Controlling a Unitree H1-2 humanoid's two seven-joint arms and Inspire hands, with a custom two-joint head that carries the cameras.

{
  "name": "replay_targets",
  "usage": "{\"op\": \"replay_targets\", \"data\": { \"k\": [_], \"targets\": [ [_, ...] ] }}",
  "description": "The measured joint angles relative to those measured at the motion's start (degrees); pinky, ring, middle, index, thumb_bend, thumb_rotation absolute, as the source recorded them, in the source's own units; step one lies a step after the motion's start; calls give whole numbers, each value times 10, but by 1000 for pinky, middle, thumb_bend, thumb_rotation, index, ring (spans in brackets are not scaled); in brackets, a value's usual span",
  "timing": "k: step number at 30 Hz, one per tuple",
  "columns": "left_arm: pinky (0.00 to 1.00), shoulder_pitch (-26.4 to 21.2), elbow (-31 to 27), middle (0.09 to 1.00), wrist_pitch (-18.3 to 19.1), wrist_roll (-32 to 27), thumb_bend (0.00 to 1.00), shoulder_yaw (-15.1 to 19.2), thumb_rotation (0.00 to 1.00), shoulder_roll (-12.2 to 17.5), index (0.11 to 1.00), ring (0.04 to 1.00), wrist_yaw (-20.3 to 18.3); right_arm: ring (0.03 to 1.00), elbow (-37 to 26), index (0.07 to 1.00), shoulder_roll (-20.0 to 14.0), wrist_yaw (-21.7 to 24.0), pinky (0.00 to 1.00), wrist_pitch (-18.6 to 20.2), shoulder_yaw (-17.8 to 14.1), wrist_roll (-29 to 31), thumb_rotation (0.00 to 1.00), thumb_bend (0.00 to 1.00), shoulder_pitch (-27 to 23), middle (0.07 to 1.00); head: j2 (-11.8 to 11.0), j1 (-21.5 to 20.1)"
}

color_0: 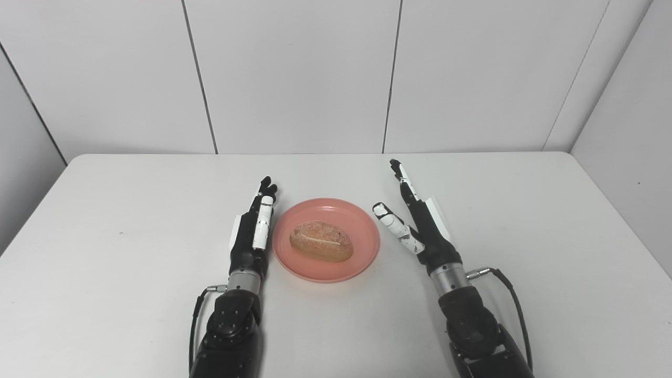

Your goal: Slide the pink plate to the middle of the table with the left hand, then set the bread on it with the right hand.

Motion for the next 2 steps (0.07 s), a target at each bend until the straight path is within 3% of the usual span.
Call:
{"op": "replay_targets", "data": {
  "k": [2],
  "targets": [
    [1000, 0, -2, 957, 0, -3, 432, 0, 1000, 3, 944, 987, -4, 1000, 17, 1000, 8, 9, 1000, 0, -13, 34, 1000, 705, 0, 1000, 0, 0]
  ]
}}
